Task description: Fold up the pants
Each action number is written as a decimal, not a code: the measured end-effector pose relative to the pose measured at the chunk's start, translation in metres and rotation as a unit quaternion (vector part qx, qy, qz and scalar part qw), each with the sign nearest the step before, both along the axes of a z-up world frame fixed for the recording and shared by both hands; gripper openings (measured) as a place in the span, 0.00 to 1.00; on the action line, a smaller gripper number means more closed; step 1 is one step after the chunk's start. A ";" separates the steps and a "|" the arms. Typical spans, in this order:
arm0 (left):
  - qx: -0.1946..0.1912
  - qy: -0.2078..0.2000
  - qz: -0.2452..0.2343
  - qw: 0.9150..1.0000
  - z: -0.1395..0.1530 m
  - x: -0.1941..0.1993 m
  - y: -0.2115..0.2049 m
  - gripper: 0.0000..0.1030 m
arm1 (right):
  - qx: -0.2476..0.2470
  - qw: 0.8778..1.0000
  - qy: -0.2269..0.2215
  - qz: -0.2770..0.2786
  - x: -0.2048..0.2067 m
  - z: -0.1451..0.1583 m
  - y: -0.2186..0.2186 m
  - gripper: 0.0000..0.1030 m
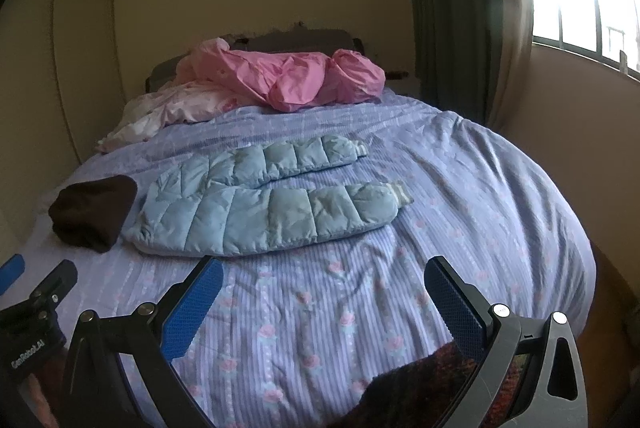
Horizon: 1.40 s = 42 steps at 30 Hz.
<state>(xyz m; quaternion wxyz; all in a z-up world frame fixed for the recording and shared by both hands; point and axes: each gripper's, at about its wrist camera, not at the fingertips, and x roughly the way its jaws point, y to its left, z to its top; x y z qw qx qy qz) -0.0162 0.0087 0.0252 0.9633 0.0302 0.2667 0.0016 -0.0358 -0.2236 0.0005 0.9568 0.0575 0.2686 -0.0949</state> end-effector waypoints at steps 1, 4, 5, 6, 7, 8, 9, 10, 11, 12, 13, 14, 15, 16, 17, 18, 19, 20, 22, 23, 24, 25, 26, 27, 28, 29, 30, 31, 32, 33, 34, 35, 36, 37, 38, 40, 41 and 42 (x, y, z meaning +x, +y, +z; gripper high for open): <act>0.001 -0.001 0.000 1.000 0.001 0.000 0.000 1.00 | 0.000 1.000 -0.001 0.001 0.000 0.000 0.001 0.99; 0.002 -0.004 0.000 1.000 0.002 -0.002 -0.001 1.00 | 0.000 1.000 -0.002 0.001 -0.001 0.001 0.001 0.99; 0.001 -0.004 0.000 1.000 0.002 -0.002 -0.001 1.00 | 0.000 1.000 -0.002 0.000 -0.001 0.001 0.001 0.99; 0.001 -0.004 0.000 1.000 0.002 -0.002 -0.002 1.00 | 0.000 1.000 -0.002 0.000 -0.002 0.001 0.001 0.99; 0.001 -0.004 0.001 1.000 0.003 -0.002 -0.002 1.00 | 0.000 1.000 -0.002 0.000 -0.002 0.002 0.002 0.99; 0.002 -0.004 0.001 1.000 0.003 -0.001 -0.002 1.00 | -0.001 1.000 -0.002 0.000 -0.002 0.002 0.002 0.99; 0.002 -0.004 0.001 1.000 0.003 -0.001 -0.002 1.00 | -0.001 1.000 -0.003 0.001 -0.002 0.002 0.001 0.99; 0.002 -0.005 0.001 1.000 0.003 -0.002 -0.002 1.00 | -0.001 1.000 -0.002 0.001 -0.002 0.002 0.002 0.99; 0.002 -0.006 0.001 1.000 0.004 -0.002 -0.001 1.00 | -0.002 1.000 -0.002 0.001 -0.002 0.003 0.002 0.99; 0.001 -0.007 0.001 1.000 0.005 -0.003 -0.001 1.00 | -0.001 1.000 -0.003 0.001 -0.002 0.003 0.001 0.99; 0.001 -0.008 0.001 1.000 0.006 -0.003 -0.001 1.00 | -0.001 1.000 -0.003 0.001 -0.002 0.003 0.001 0.99; 0.002 -0.008 0.002 1.000 0.006 -0.003 -0.001 1.00 | -0.001 1.000 -0.002 0.002 -0.002 0.003 0.001 0.99; 0.002 -0.009 0.002 1.000 0.007 -0.003 -0.001 1.00 | -0.001 1.000 -0.002 0.001 -0.002 0.003 0.001 0.99; 0.002 -0.008 0.001 1.000 0.007 -0.003 -0.001 1.00 | 0.000 1.000 -0.002 0.000 -0.002 0.003 0.001 0.99; 0.002 -0.008 0.002 1.000 0.007 -0.003 -0.001 1.00 | 0.000 1.000 -0.002 0.001 -0.002 0.003 0.001 0.99; 0.002 -0.009 0.002 1.000 0.007 -0.003 -0.001 1.00 | 0.000 1.000 -0.002 0.002 -0.003 0.003 0.001 0.99; 0.002 -0.009 0.002 1.000 0.008 -0.003 -0.001 1.00 | -0.001 1.000 -0.003 0.001 -0.003 0.003 0.001 0.99; 0.001 -0.008 0.002 1.000 0.007 -0.003 -0.001 1.00 | -0.001 1.000 -0.003 0.000 -0.003 0.003 0.001 0.99; 0.001 -0.009 0.002 1.000 0.008 -0.004 -0.001 1.00 | 0.000 1.000 -0.003 0.001 -0.003 0.003 0.001 0.99; 0.001 -0.010 0.002 1.000 0.008 -0.004 0.000 1.00 | 0.000 1.000 -0.003 0.001 -0.003 0.003 0.001 0.99; 0.002 -0.009 0.002 1.000 0.008 -0.003 0.000 1.00 | 0.000 1.000 -0.003 0.001 -0.003 0.003 0.001 0.99; 0.002 -0.010 0.002 1.000 0.009 -0.003 0.000 1.00 | 0.000 1.000 -0.003 0.001 -0.003 0.003 0.001 0.99; 0.003 -0.010 0.002 1.000 0.009 -0.003 0.000 1.00 | 0.000 1.000 -0.003 0.001 -0.003 0.003 0.000 0.99; 0.003 -0.011 0.002 1.000 0.010 -0.003 0.001 1.00 | 0.000 1.000 -0.003 0.001 -0.003 0.003 0.000 0.99; 0.002 -0.011 0.002 1.000 0.011 -0.003 0.001 1.00 | 0.001 1.000 -0.003 0.002 -0.003 0.003 0.000 0.99; 0.003 -0.011 0.001 1.000 0.011 -0.003 0.001 1.00 | 0.000 1.000 -0.003 0.001 -0.003 0.003 0.001 0.99; 0.003 -0.010 0.002 1.000 0.010 -0.003 0.001 1.00 | 0.000 1.000 -0.003 0.001 -0.003 0.002 0.001 0.99; 0.002 -0.010 0.001 1.000 0.010 -0.003 0.001 1.00 | 0.000 1.000 -0.003 0.001 -0.003 0.003 0.001 0.99; 0.003 -0.011 0.001 1.000 0.011 -0.003 0.002 1.00 | 0.000 1.000 -0.004 0.001 -0.004 0.002 0.001 0.99; 0.004 -0.012 0.001 1.000 0.013 -0.002 0.002 1.00 | 0.000 1.000 -0.004 0.001 -0.004 0.002 0.000 0.99; 0.004 -0.012 0.001 1.000 0.014 -0.001 0.003 1.00 | 0.001 1.000 -0.004 0.002 -0.004 0.002 0.000 0.99; 0.004 -0.013 0.000 1.000 0.015 -0.001 0.004 1.00 | 0.000 1.000 -0.004 0.001 -0.003 0.002 0.000 0.99; 0.004 -0.013 0.001 1.000 0.016 0.000 0.003 1.00 | 0.000 1.000 -0.003 0.001 -0.003 0.002 0.000 0.99; 0.005 -0.013 0.001 1.000 0.015 -0.001 0.003 1.00 | 0.001 1.000 -0.004 0.002 -0.004 0.002 0.000 0.99; 0.004 -0.014 0.001 1.000 0.015 -0.001 0.003 1.00 | 0.001 1.000 -0.004 0.001 -0.004 0.002 0.000 0.99; 0.005 -0.014 0.001 1.000 0.016 0.000 0.004 1.00 | 0.001 1.000 -0.004 0.002 -0.004 0.002 0.000 0.99; 0.005 -0.015 0.002 1.000 0.016 -0.001 0.004 1.00 | 0.001 1.000 -0.004 0.002 -0.004 0.002 0.000 0.99; 0.005 -0.015 0.002 1.000 0.018 0.000 0.005 1.00 | 0.001 1.000 -0.003 0.001 -0.004 0.002 0.000 0.99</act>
